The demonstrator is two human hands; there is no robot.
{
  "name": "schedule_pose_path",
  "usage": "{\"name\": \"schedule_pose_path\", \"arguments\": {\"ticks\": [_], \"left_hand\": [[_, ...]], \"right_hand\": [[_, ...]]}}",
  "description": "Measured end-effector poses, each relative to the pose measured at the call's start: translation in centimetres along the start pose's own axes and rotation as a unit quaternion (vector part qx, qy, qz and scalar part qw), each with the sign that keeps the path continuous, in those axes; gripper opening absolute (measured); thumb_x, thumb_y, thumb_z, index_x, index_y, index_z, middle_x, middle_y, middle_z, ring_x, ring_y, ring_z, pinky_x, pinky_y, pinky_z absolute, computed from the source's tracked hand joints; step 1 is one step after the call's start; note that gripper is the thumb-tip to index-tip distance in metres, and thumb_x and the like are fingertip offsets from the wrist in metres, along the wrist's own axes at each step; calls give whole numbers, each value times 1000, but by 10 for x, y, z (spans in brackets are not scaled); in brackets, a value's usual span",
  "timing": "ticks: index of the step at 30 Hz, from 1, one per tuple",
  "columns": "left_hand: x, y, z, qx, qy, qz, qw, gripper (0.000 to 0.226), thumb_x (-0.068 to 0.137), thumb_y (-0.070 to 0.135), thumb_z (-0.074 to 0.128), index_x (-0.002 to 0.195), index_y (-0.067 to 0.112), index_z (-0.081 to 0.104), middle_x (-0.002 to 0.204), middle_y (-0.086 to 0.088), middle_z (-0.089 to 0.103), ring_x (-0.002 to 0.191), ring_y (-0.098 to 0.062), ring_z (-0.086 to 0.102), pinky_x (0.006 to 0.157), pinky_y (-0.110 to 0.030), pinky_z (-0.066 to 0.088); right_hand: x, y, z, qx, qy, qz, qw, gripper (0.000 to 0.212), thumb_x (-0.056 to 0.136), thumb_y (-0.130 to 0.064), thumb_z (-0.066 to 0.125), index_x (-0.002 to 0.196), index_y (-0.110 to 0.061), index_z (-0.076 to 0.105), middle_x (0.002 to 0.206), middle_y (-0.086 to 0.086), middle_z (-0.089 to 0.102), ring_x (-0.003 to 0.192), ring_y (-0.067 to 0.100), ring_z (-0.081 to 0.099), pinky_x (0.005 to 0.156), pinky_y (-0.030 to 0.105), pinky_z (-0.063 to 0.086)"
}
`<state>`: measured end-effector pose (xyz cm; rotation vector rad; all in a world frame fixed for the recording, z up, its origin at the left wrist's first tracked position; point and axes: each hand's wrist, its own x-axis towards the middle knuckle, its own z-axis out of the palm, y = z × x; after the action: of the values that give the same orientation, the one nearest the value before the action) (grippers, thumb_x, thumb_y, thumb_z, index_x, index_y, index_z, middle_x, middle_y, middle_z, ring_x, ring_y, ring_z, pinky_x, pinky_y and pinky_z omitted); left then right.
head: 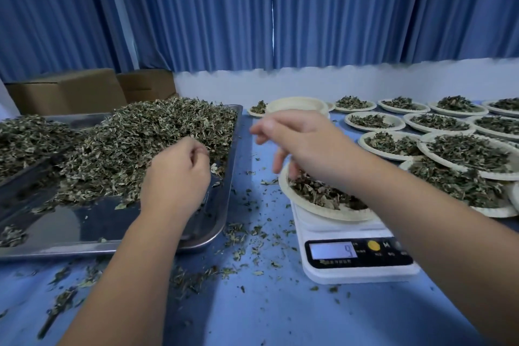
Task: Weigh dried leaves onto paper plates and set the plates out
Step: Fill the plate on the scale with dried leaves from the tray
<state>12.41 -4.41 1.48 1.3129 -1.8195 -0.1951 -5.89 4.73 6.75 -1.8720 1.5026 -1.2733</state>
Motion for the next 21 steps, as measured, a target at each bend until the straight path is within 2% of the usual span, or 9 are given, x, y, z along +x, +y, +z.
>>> {"name": "schedule_pose_path", "arguments": {"ticks": [3, 6, 9, 13, 16, 19, 21], "left_hand": [[-4, 5, 3, 10, -83, 71, 994, 19, 95, 25, 48, 89, 33, 64, 53, 5, 59, 39, -8, 45, 43, -25, 35], [-11, 14, 6, 10, -115, 117, 986, 17, 95, 25, 52, 93, 30, 67, 51, 7, 55, 41, -7, 47, 42, -24, 30], [-23, 30, 10, 9, -124, 162, 979, 16, 94, 24, 55, 95, 28, 70, 56, 18, 56, 51, 0, 51, 45, -18, 26], [-33, 48, 11, 6, -111, 199, 974, 15, 92, 24, 57, 97, 29, 70, 61, 22, 56, 62, 1, 55, 47, -15, 32], [-40, 57, 15, -18, -114, 205, 972, 17, 91, 25, 56, 103, 29, 67, 69, 16, 60, 68, -8, 57, 56, -26, 46], [-44, 69, 20, -75, -96, 198, 973, 17, 91, 20, 58, 102, 30, 65, 73, 9, 62, 71, -12, 56, 61, -13, 42], [-40, 82, 23, -81, -90, 199, 972, 18, 92, 15, 58, 102, 27, 65, 80, 9, 61, 75, -10, 54, 67, -7, 39]], "right_hand": [[-29, 20, -37, 30, 91, -8, 995, 24, 97, -27, 49, 88, -28, 72, 80, -5, 69, 51, 11, 58, 43, 19, 45], [-49, 46, -65, 35, 220, 14, 975, 28, 98, -26, 50, 80, -25, 72, 58, -1, 60, 43, 10, 48, 42, 20, 39], [-65, 70, -78, 15, 314, 60, 947, 28, 97, -26, 53, 77, -19, 71, 43, -4, 46, 37, 5, 38, 39, 15, 33], [-72, 82, -89, 14, 339, 80, 937, 25, 92, -26, 62, 72, -13, 70, 34, -11, 39, 29, 3, 30, 33, 9, 24], [-72, 85, -96, -25, 325, 80, 942, 27, 90, -26, 66, 66, -13, 68, 33, -14, 41, 31, 3, 33, 35, 8, 22], [-73, 89, -101, -26, 312, 84, 946, 31, 88, -33, 67, 63, -15, 68, 34, -8, 32, 33, 8, 25, 35, 13, 21], [-72, 89, -100, -25, 298, 84, 950, 33, 87, -37, 67, 63, -14, 69, 41, -4, 34, 37, 9, 24, 36, 14, 20]]}}
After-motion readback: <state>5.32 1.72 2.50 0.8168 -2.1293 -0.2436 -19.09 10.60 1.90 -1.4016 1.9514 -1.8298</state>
